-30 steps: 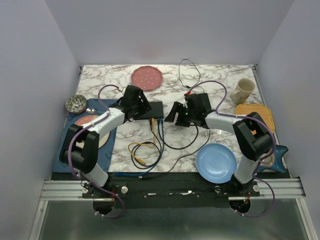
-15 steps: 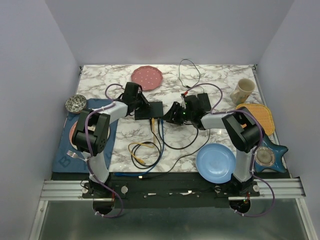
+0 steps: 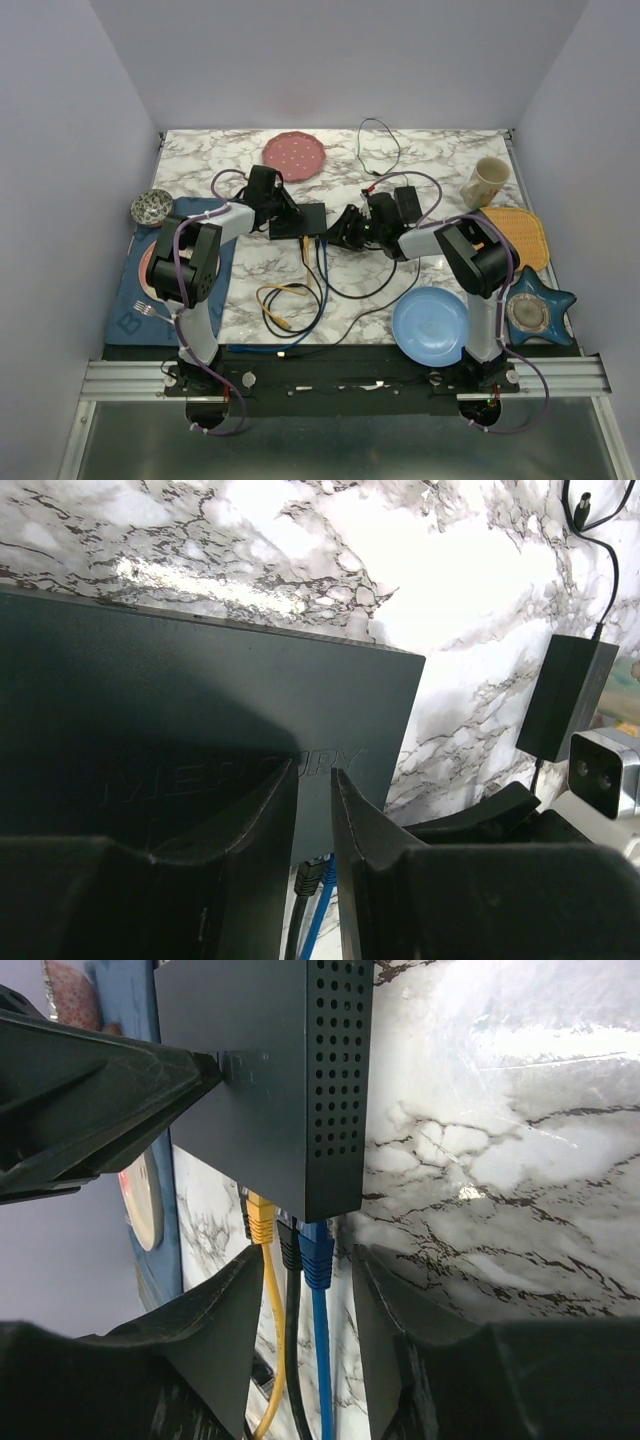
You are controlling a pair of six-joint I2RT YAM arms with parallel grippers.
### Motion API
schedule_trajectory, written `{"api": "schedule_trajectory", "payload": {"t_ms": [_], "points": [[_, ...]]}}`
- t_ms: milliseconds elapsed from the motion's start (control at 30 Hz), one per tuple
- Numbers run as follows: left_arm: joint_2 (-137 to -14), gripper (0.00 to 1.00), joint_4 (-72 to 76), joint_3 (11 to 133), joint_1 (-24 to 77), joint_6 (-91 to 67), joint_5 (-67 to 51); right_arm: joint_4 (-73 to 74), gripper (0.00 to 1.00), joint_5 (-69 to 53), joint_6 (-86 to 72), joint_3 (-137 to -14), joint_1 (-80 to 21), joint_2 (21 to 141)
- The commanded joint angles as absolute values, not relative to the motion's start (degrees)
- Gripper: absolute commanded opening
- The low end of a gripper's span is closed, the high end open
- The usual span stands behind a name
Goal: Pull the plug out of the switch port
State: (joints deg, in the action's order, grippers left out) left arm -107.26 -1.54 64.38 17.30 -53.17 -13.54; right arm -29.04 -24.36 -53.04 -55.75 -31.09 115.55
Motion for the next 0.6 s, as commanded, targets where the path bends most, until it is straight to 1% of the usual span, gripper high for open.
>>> {"api": "schedule_trajectory", "payload": {"t_ms": [0, 200, 467, 567], "points": [[-108.9, 0.35, -1.9, 64.2, 16.5, -52.6, -15.2, -31.5, 0.49, -25.1, -54.7, -56.5, -30.6, 117.9], [-109.5, 0.35, -1.6, 64.2, 16.4, -52.9, -15.8, -34.5, 0.46, -26.2, -58.3, -56.1, -29.7, 120.1], [-109.4, 0.34, -1.3, 63.5, 16.1, -53.1, -16.0, -42.8, 0.43, -28.4, -64.2, -53.4, -28.1, 122.0], [-109.5, 0.34, -1.2, 63.5, 16.1, -53.2, -16.0, -43.2, 0.41, -28.5, -64.5, -53.1, -27.9, 122.0]]}}
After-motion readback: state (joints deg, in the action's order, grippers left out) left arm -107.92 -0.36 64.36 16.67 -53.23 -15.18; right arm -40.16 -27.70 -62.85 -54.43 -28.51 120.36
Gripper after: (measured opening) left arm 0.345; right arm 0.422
